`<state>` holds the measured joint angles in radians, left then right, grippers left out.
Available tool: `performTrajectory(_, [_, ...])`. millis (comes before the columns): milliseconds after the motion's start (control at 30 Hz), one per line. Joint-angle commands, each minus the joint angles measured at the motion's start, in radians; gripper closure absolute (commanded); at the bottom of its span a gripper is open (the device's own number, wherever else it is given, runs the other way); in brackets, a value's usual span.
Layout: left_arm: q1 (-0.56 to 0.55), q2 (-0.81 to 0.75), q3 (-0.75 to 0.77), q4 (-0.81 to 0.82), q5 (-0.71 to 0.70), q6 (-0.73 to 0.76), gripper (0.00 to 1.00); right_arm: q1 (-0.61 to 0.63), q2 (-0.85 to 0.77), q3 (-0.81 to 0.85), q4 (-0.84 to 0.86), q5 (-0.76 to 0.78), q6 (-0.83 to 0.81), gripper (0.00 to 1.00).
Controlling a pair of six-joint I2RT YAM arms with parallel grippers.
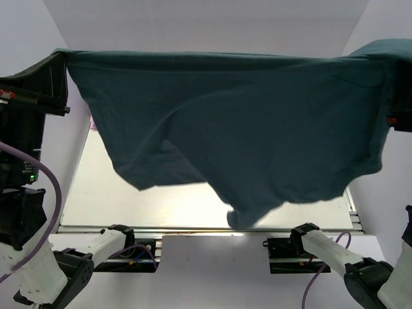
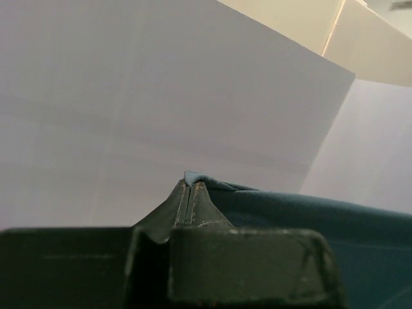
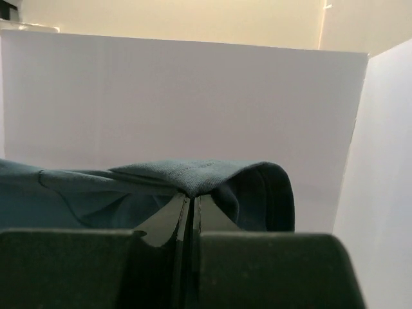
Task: Fold and stack the t-shirts
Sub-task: Flatten out the tshirt
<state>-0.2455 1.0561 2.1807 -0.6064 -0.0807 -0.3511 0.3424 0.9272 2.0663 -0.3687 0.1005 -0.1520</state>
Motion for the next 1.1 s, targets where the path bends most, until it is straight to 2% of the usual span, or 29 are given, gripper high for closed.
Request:
performTrajectory(0, [0.02,0.027,-0.07,0.016,-0.102,0.046,1.0,-0.01,0.082,-0.027,0.135,0.166,-0.086,1.0])
performTrajectory(67, [0.02,0.057,-0.116,0.025,-0.116,0.046,1.0,-0.01,0.111,-0.069,0.169,0.239,-0.096,1.0])
performTrajectory(167, [0.008,0.133,-0.27,0.052,-0.14,0.046,1.0,-0.01,0.22,-0.22,0.223,0.313,-0.106,1.0])
performTrajectory(300, [0.018,0.296,-0.468,0.101,-0.108,0.046,1.0,-0.011,0.349,-0.408,0.272,0.335,-0.046,1.0])
performTrajectory(333, [0.018,0.37,-0.508,0.127,-0.108,0.046,1.0,-0.022,0.414,-0.513,0.315,0.325,-0.031,1.0])
performTrajectory(400, [0.018,0.462,-0.596,0.198,-0.145,0.046,1.0,-0.032,0.475,-0.575,0.359,0.241,0.011,1.0])
performTrajectory(433, [0.018,0.579,-0.608,0.233,-0.145,0.058,0.91,-0.045,0.592,-0.622,0.388,0.19,0.037,0.99])
performTrajectory(467, [0.018,0.581,-0.596,0.234,-0.145,0.058,0.91,-0.055,0.643,-0.615,0.38,0.189,0.042,0.84])
performTrajectory(500, [0.029,0.717,-0.557,0.202,-0.117,0.069,0.62,-0.062,0.698,-0.589,0.319,0.109,0.04,0.62])
performTrajectory(533, [0.029,0.792,-0.502,0.166,-0.102,0.069,0.38,-0.065,0.834,-0.492,0.276,0.108,0.073,0.36])
performTrajectory(567, [0.04,0.862,-0.366,0.122,-0.102,0.069,0.32,-0.077,0.974,-0.333,0.214,0.108,0.089,0.1])
performTrajectory(600, [0.04,0.931,-0.289,0.068,-0.102,0.069,0.22,-0.079,1.109,-0.143,-0.032,0.107,0.104,0.1])
performTrajectory(633, [0.04,1.052,-0.213,-0.043,-0.102,0.069,0.21,-0.086,1.166,-0.055,-0.111,0.11,0.144,0.1])
performTrajectory(667, [0.04,1.097,-0.09,-0.088,-0.102,0.069,0.15,-0.088,1.276,0.107,-0.254,0.104,0.144,0.1])
performTrajectory(700, [0.049,1.129,-0.052,-0.133,-0.087,0.06,0.0,-0.091,1.286,0.115,-0.266,0.1,0.178,0.1])
performTrajectory(733, [0.049,1.15,-0.038,-0.133,-0.077,0.069,0.0,-0.095,1.285,0.104,-0.266,0.09,0.19,0.1])
performTrajectory(767, [0.049,1.15,-0.054,-0.118,-0.067,0.069,0.0,-0.098,1.239,0.01,-0.241,0.082,0.199,0.1])
performTrajectory(833, [0.049,1.106,-0.141,-0.057,-0.053,0.069,0.0,-0.1,1.135,-0.084,-0.114,0.036,0.203,0.1])
performTrajectory(867, [0.049,1.087,-0.174,-0.035,-0.038,0.069,0.0,-0.108,1.113,-0.201,-0.066,0.027,0.207,0.1])
performTrajectory(933, [0.049,1.049,-0.26,0.019,-0.028,0.069,0.0,-0.111,1.064,-0.26,-0.036,-0.002,0.216,0.1])
performTrajectory(1067, [0.049,0.998,-0.32,0.031,-0.016,0.069,0.0,-0.111,0.984,-0.34,-0.039,-0.002,0.236,0.1])
